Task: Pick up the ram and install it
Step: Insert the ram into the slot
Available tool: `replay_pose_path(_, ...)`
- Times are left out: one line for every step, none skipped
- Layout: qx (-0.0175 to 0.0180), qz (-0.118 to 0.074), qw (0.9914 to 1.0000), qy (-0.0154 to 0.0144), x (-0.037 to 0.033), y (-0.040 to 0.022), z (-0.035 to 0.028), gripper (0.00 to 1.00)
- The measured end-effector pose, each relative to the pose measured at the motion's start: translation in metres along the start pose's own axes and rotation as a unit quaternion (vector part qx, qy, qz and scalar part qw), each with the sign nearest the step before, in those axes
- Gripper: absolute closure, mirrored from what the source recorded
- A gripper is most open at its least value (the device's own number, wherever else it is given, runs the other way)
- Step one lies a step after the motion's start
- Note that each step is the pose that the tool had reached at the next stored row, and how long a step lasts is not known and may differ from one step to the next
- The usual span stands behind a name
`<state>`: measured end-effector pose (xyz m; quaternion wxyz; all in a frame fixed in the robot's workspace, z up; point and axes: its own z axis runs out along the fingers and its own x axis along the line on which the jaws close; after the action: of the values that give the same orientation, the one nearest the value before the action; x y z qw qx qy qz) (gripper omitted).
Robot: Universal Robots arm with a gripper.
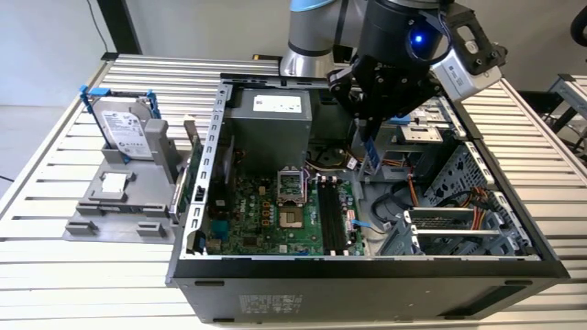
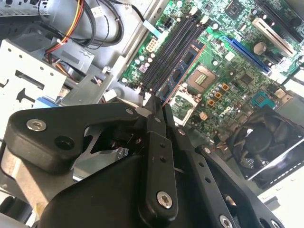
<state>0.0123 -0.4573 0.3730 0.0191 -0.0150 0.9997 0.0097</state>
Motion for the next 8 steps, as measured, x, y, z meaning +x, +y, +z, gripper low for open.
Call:
replay_pose_path(0.0, 0.0, 1.0, 0.0, 0.0, 0.0, 0.0009, 1.0)
replay_pose_path(0.0, 0.0, 1.0, 0.0, 0.0001, 0.0, 0.0018, 1.0)
replay_pose_path(0.0, 0.0, 1.0, 0.0, 0.0001, -0.0001, 0.0027, 1.0)
replay_pose_path(0.0, 0.0, 1.0, 0.0, 0.0002, -0.0001, 0.0038, 1.0)
replay_pose_path(0.0, 0.0, 1.0, 0.0, 0.0002, -0.0001, 0.0049, 1.0)
replay_pose_path(0.0, 0.0, 1.0, 0.0, 0.0002, -0.0001, 0.006, 1.0)
replay_pose_path(0.0, 0.0, 1.0, 0.0, 0.0003, -0.0001, 0.0071, 1.0)
replay_pose_path(0.0001, 0.0, 1.0, 0.0, 0.0003, -0.0001, 0.008, 1.0)
